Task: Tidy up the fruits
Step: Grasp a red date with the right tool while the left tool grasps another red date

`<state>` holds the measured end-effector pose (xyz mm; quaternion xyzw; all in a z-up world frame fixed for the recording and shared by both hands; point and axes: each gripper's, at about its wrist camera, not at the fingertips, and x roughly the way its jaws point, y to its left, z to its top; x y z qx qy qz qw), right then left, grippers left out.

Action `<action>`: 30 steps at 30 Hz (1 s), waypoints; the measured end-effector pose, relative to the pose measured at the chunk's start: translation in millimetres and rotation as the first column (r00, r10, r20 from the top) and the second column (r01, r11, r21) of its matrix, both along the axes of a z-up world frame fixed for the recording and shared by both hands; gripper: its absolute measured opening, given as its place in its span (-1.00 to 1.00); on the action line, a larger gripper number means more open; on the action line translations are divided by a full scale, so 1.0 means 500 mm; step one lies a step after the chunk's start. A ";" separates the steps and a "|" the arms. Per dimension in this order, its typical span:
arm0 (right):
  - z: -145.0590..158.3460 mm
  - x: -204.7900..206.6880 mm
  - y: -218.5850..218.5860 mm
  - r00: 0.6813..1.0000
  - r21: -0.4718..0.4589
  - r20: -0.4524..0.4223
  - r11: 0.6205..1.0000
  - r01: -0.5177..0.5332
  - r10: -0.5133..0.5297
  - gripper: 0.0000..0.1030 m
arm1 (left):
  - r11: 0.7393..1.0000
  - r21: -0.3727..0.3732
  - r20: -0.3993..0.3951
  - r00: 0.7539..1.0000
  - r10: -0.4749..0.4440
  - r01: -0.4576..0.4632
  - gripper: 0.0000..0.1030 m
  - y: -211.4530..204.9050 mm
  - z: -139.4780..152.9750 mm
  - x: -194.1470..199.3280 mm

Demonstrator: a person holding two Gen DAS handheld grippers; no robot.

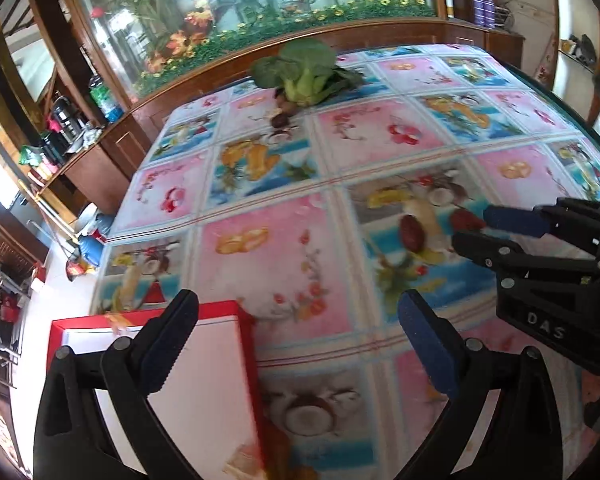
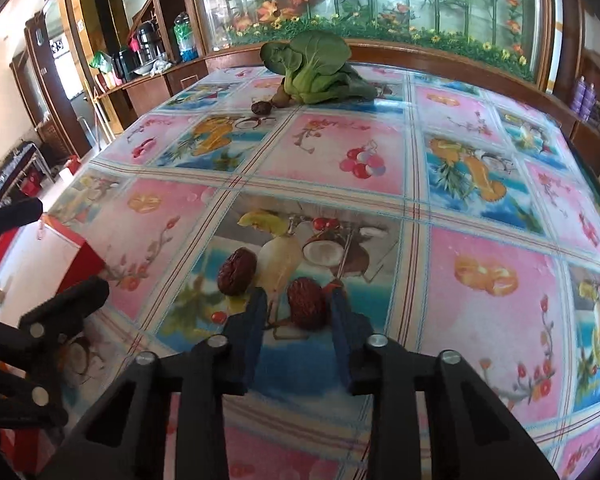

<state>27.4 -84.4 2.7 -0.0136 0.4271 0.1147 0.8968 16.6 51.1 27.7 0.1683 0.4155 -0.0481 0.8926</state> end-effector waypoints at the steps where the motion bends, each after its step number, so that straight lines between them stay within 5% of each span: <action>1: -0.001 0.002 -0.001 1.000 -0.010 0.002 1.000 0.004 -0.004 -0.65 | 1.000 0.005 0.007 1.000 0.006 -0.006 0.94 0.006 0.003 0.003; 7: 0.002 0.005 -0.049 0.999 0.045 0.000 0.998 0.040 -0.040 -0.66 | 1.000 0.010 -0.015 1.000 -0.019 0.019 0.71 -0.005 0.000 0.029; 18: 0.035 0.006 -0.107 0.992 0.126 0.037 0.986 0.112 -0.118 -0.66 | 0.989 -0.127 -0.174 0.980 -0.092 0.071 0.26 -0.106 -0.059 0.099; 23: 0.038 0.007 -0.112 0.992 0.133 0.035 0.985 0.112 -0.117 -0.66 | 0.987 -0.148 -0.185 0.979 -0.087 0.060 0.04 -0.120 -0.069 0.118; 28: 0.033 0.010 -0.117 0.993 0.153 0.008 0.981 0.117 -0.120 -0.66 | 0.981 -0.172 -0.192 0.973 -0.126 0.093 -0.55 -0.137 -0.067 0.114; 30: 0.034 0.008 -0.120 0.993 0.176 0.007 0.977 0.118 -0.121 -0.66 | 0.979 -0.180 -0.192 0.973 -0.132 0.097 -0.59 -0.140 -0.067 0.113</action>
